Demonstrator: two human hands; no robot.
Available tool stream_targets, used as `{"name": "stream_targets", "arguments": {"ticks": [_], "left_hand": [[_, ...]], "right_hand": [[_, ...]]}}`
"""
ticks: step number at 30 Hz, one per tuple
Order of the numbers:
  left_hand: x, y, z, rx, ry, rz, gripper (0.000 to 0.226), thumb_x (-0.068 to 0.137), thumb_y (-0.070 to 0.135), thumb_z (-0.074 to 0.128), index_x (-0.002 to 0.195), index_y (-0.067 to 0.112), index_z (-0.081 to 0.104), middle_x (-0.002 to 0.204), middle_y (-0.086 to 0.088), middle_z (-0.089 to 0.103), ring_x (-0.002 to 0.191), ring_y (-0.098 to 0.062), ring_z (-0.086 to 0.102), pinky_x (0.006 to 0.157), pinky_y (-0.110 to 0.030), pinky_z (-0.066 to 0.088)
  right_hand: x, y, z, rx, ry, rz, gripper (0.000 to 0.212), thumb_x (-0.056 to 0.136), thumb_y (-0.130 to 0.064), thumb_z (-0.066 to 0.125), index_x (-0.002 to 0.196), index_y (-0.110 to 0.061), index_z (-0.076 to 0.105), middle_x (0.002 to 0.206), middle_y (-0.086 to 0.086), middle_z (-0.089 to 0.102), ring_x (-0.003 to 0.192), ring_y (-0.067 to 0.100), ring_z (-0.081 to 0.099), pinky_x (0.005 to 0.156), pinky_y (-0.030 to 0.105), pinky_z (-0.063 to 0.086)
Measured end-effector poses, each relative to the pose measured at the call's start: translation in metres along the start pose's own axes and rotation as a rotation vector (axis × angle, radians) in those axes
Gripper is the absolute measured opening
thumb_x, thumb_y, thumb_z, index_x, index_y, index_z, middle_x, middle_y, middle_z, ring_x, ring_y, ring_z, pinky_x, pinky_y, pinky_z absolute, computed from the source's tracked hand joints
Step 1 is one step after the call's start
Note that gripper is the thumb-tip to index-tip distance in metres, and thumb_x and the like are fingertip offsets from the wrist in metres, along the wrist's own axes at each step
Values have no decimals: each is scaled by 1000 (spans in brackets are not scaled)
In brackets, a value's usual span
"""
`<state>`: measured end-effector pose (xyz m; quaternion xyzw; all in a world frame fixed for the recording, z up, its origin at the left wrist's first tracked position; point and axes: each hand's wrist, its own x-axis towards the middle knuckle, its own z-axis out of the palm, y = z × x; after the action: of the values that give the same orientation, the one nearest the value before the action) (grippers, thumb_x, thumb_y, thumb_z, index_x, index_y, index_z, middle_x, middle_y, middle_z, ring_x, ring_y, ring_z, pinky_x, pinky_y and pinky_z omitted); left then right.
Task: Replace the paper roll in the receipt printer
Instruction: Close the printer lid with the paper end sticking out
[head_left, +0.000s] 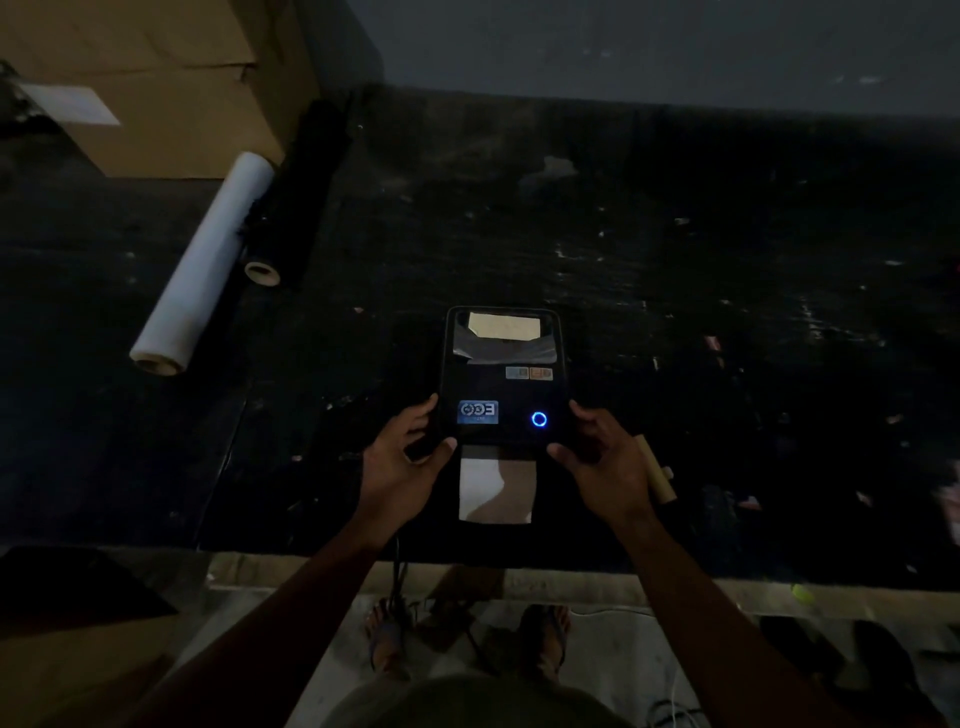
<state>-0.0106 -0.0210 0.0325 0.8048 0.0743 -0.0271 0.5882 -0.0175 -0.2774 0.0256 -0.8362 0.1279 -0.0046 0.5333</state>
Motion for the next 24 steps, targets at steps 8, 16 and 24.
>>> {"name": "stream_targets", "arguments": {"ticks": [8, 16, 24], "left_hand": [[2, -4, 0, 64, -5, 0, 61, 87, 16, 78, 143, 28, 56, 133, -1, 66, 121, -13, 62, 95, -15, 48], [4, -7, 1, 87, 1, -7, 62, 87, 18, 79, 143, 28, 56, 134, -3, 66, 122, -15, 62, 100, -25, 50], [3, -10, 1, 80, 2, 0, 61, 87, 20, 79, 143, 30, 56, 131, 0, 67, 120, -12, 62, 103, -32, 52]], "right_hand": [[0, -1, 1, 17, 6, 11, 62, 74, -9, 87, 129, -21, 62, 115, -13, 67, 108, 2, 65, 103, 42, 54], [0, 2, 1, 35, 1, 8, 62, 75, -10, 86, 130, -22, 61, 118, -7, 68, 112, 11, 66, 104, 45, 53], [0, 5, 2, 90, -11, 34, 63, 76, -7, 84, 132, -23, 60, 123, 8, 71, 114, 18, 68, 103, 48, 53]]}}
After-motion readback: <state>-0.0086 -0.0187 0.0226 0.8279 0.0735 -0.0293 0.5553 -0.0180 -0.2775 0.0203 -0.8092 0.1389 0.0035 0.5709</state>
